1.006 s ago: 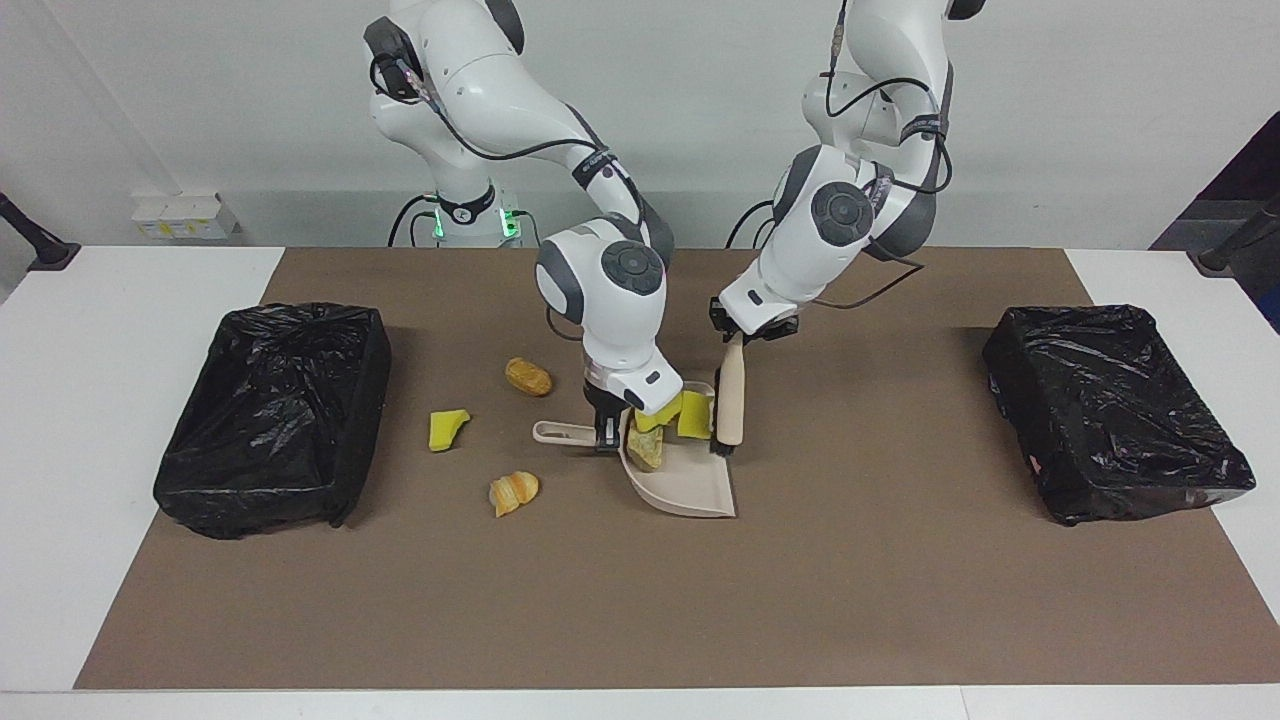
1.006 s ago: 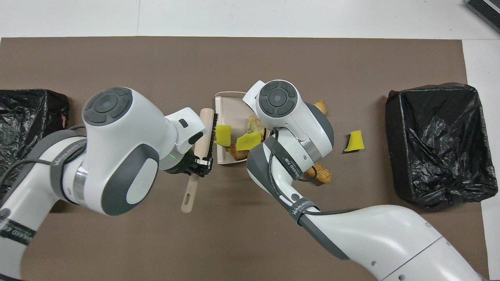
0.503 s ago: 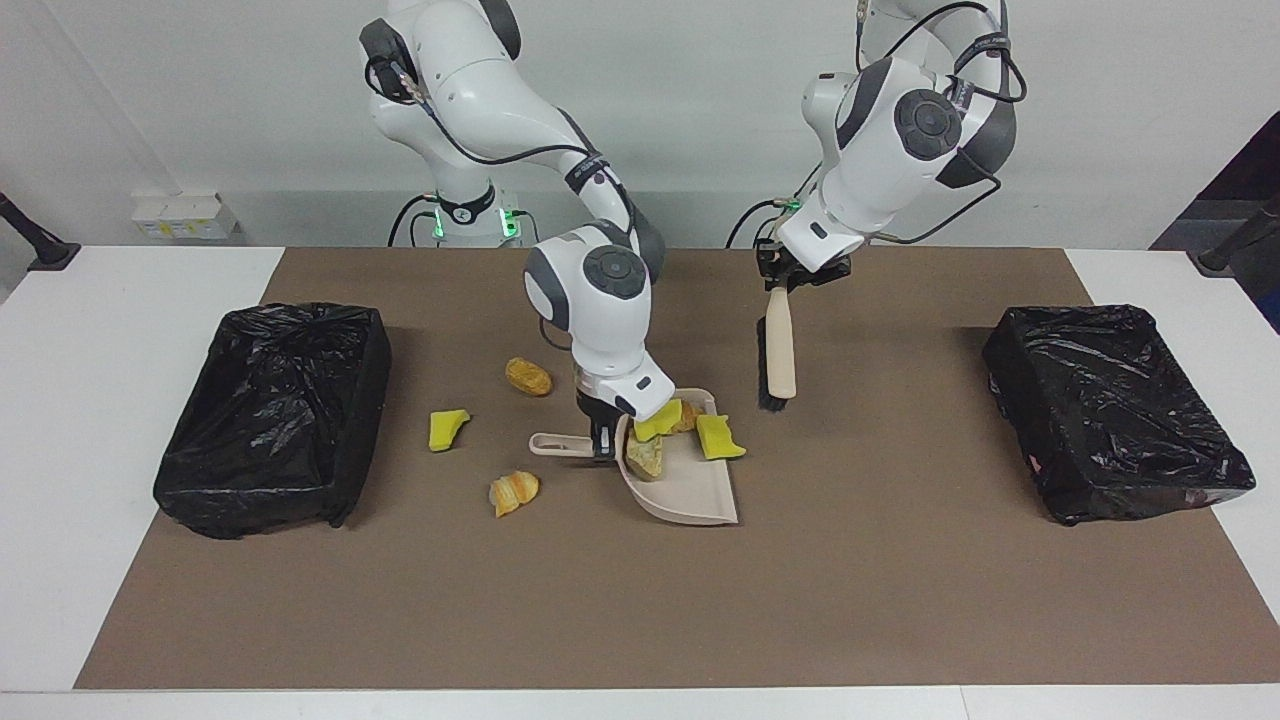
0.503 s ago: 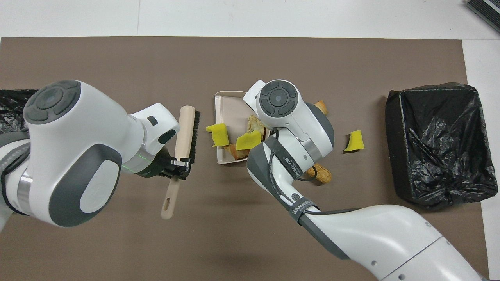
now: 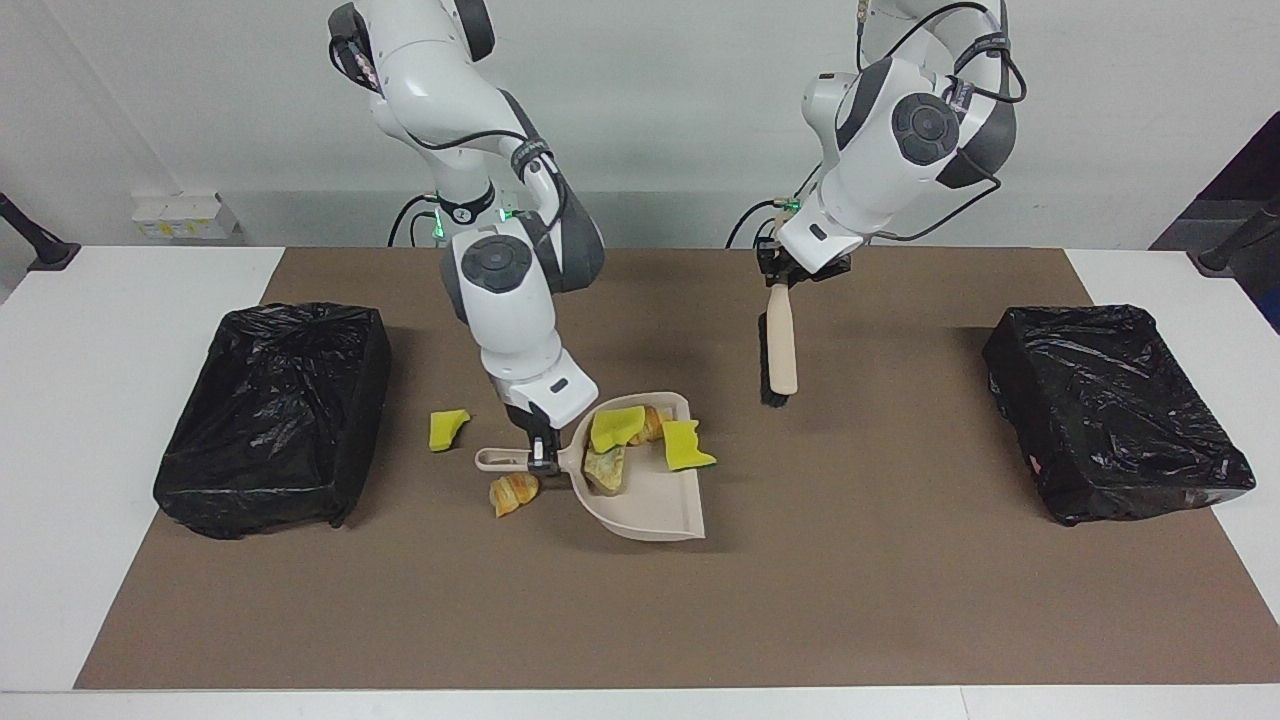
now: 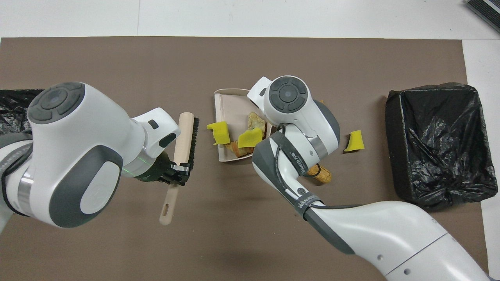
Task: Sweep and dump trash in bin
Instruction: 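Carry the loaded dustpan to the bin with the right gripper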
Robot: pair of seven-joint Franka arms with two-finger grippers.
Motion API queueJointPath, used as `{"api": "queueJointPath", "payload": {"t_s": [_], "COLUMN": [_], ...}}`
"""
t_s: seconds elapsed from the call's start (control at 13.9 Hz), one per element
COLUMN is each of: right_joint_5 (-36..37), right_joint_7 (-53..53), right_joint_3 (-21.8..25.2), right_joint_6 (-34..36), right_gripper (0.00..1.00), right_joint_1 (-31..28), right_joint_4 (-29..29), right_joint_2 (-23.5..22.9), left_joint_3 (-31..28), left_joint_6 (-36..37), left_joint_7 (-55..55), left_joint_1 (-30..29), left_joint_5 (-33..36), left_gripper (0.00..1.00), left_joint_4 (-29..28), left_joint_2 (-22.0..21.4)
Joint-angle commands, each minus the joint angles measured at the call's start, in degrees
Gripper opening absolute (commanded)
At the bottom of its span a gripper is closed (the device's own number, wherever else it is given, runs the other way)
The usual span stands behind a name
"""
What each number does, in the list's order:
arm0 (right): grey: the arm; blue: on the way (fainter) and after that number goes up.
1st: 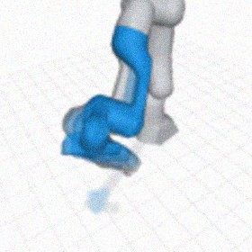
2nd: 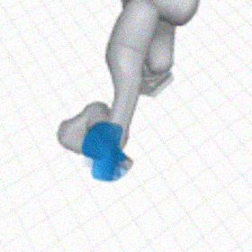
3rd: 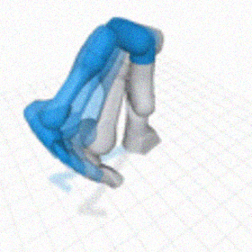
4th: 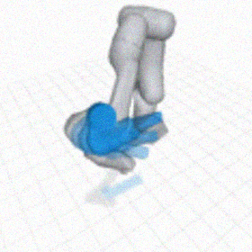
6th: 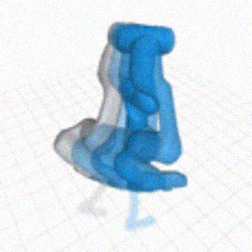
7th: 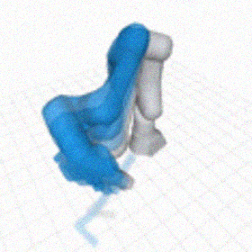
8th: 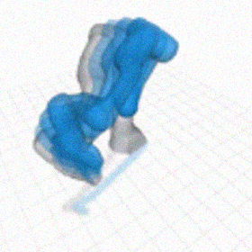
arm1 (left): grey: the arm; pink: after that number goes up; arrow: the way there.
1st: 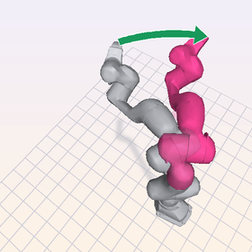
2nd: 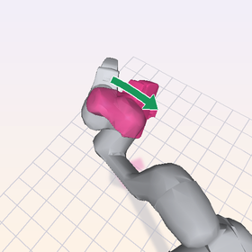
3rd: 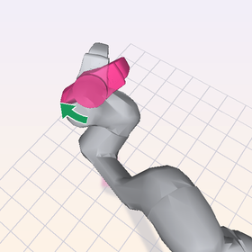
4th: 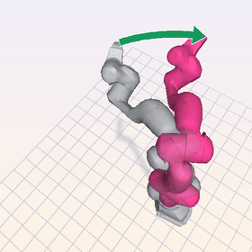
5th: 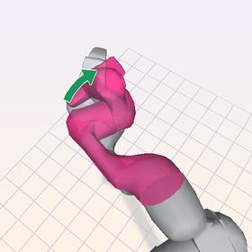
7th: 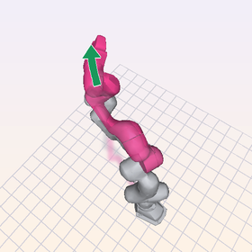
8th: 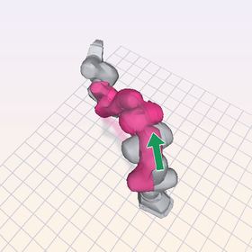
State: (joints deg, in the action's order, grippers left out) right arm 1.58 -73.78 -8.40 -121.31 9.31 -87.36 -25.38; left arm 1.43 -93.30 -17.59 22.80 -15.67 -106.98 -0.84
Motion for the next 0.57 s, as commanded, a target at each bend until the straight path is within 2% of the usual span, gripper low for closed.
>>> {"api": "queueJointPath", "payload": {"t_s": [0.0,0.14,0.22,0.5], "right_joint_5": [-2.8,-3.2,-4.5,-6.2], "right_joint_7": [-5.3,-8.2,-10.5,-23.9], "right_joint_3": [-1.0,-1.1,-1.0,-1.0], "right_joint_6": [4.0,6.8,8.1,11.6], "right_gripper": [0.00,0.00,0.00,0.00], "right_joint_1": [-5.5,-9.6,-11.7,-23.4], "right_joint_4": [-1.1,-1.0,-1.0,-1.0], "right_joint_2": [4.4,6.7,8.0,11.7], "left_joint_3": [0.9,1.0,1.5,5.1], "left_joint_6": [-4.3,-14.7,-17.9,-22.9], "left_joint_7": [-4.6,-7.3,-9.3,-16.1], "left_joint_1": [1.4,5.4,6.5,10.2], "left_joint_5": [0.5,1.3,1.3,1.4], "left_gripper": [0.00,0.00,0.00,0.00], "left_joint_4": [-7.5,-19.2,-23.0,-26.9], "left_joint_2": [-5.6,-12.7,-14.8,-13.1]}}
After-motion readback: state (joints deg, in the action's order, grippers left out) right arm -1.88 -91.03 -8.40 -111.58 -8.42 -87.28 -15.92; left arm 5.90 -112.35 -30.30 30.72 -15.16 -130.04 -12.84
